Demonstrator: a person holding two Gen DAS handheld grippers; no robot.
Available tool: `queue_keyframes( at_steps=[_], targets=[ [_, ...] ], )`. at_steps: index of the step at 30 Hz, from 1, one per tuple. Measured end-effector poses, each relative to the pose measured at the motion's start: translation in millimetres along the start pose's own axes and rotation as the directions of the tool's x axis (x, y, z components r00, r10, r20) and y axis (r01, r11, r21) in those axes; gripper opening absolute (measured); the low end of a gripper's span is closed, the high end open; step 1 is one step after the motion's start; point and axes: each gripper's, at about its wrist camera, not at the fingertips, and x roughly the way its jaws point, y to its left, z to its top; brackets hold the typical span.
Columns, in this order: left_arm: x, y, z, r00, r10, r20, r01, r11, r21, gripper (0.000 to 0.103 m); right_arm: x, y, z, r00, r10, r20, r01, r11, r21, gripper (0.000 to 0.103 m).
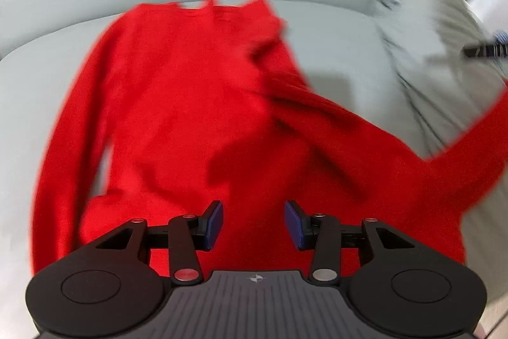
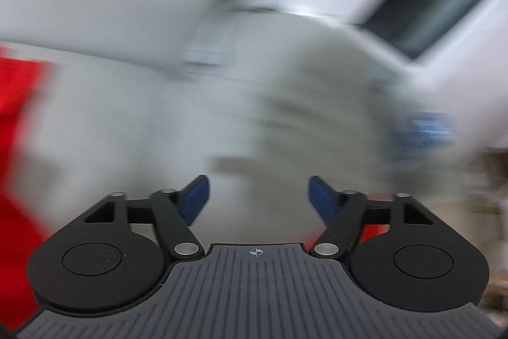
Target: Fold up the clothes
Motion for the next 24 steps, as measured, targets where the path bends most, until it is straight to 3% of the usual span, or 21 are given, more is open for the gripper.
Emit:
queue_keyframes(
  at_steps=[2,4,6,8,14,18,19,20,21,24],
  targets=[
    [2,17,8,0.999,0.027,0.025,-0.026,0.999,-0.043,0.042,14,33,5,0.989,0.146,0.007,-0.146,0.989,0.014,0.047],
    [7,33,19,0.997,0.057,0.045,-0.054,0.995,-0.081,0.042,31,75,15,0.958,0.287,0.013,-0.287,0.958,0.015,0.042],
    [15,46,33,0.995,0.083,0.051,-0.077,0.99,-0.12,0.041,49,104,30,0.928,0.371,0.009,-0.371,0.928,0.029,0.041],
    [19,56,45,0.994,0.095,0.052,-0.087,0.985,-0.148,0.041,58,121,40,0.911,0.411,0.001,-0.411,0.91,0.058,0.044],
    [29,73,58,0.994,0.099,0.053,-0.087,0.979,-0.185,0.041,91,137,65,0.858,0.513,-0.03,-0.479,0.819,0.316,0.051],
    [31,80,53,0.995,0.096,0.035,-0.087,0.974,-0.208,0.042,106,154,62,0.855,0.511,-0.083,-0.443,0.805,0.394,0.05],
    [30,82,50,0.995,0.095,0.031,-0.086,0.975,-0.207,0.042,108,156,60,0.853,0.515,-0.086,-0.44,0.798,0.412,0.038],
    [29,83,48,0.995,0.093,0.027,-0.086,0.976,-0.202,0.042,110,157,58,0.847,0.525,-0.081,-0.446,0.786,0.429,0.003],
    [27,85,45,0.995,0.094,0.025,-0.087,0.976,-0.198,0.042,107,153,57,0.845,0.532,-0.053,-0.463,0.777,0.425,0.004],
    [21,90,39,0.995,0.093,0.028,-0.086,0.979,-0.186,0.042,73,138,61,0.909,0.417,0.024,-0.405,0.865,0.295,0.004]
  ],
)
